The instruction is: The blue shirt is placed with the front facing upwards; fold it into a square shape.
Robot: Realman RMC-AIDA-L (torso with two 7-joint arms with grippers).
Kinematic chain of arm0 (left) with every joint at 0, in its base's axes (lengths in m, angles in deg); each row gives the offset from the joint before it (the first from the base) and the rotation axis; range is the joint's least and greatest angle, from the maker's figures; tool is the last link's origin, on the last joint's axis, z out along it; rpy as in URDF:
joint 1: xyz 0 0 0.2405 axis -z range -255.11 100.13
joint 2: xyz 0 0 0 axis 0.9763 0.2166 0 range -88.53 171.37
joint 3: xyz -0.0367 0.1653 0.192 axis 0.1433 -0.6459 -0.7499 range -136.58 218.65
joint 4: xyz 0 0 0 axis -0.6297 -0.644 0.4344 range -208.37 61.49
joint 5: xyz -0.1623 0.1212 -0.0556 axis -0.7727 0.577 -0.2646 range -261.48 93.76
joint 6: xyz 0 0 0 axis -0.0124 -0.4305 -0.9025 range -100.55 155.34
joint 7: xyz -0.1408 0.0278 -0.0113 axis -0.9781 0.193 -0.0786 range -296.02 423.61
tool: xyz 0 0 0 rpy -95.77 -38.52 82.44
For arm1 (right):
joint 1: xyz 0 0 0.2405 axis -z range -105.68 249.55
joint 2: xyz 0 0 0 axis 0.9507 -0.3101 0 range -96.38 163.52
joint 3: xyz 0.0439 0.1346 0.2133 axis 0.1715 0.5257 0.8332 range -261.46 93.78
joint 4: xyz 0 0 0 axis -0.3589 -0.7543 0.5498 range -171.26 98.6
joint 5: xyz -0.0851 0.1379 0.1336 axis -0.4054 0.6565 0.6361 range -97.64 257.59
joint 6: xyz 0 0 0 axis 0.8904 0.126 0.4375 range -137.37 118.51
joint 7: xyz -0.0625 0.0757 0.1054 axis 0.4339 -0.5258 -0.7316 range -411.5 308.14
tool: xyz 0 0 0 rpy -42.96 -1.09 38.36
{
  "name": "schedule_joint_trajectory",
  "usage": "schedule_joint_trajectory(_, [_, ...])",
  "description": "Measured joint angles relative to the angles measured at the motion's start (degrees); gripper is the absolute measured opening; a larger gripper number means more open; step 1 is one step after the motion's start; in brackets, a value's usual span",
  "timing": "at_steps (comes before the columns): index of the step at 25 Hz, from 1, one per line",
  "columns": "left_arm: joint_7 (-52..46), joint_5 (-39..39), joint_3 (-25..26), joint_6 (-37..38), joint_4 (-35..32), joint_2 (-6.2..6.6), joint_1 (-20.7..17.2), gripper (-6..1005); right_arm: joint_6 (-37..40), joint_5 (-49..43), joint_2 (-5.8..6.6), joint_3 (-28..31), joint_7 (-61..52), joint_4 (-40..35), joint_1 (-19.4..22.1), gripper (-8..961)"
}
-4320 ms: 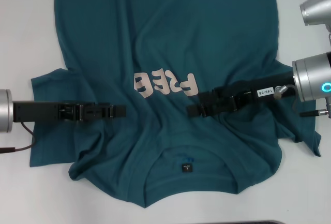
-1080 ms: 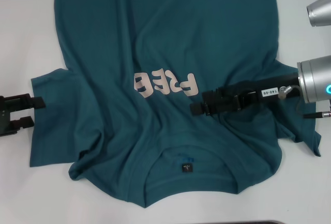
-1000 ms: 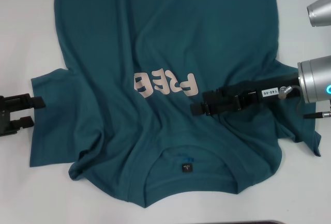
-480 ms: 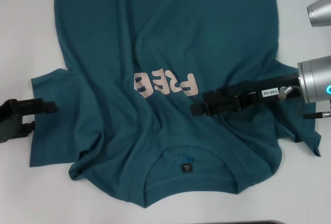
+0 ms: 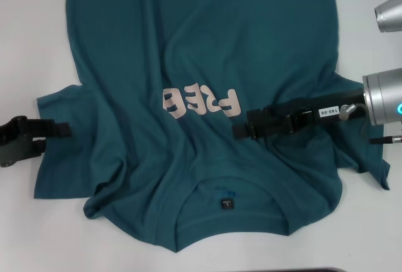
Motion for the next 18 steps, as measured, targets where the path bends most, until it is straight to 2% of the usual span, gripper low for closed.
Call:
schedule_joint_trajectory(6, [0.0, -0.1, 0.0, 0.5, 0.1, 0.30, -0.1, 432, 0.0, 0.0, 0.01, 0.2, 0.0, 0.0, 0.0, 886])
schedule_joint_trajectory(11, [0.1, -0.1, 0.1, 0.9, 0.2, 0.59, 0.0, 195, 0.0, 0.0, 0.17, 0.2, -0.1, 0.0, 0.1, 885])
schedule_joint_trajectory(14, [0.0, 0.0, 0.0, 1.2, 0.2, 0.67, 0.1, 16, 0.0, 0.0, 0.24, 0.2, -0.2, 0.0, 0.1, 884])
schedule_joint_trajectory(18, [0.0, 0.1, -0.2, 1.2, 0.2, 0.67, 0.2, 17, 0.0, 0.0, 0.26, 0.2, -0.2, 0.0, 0.1, 884])
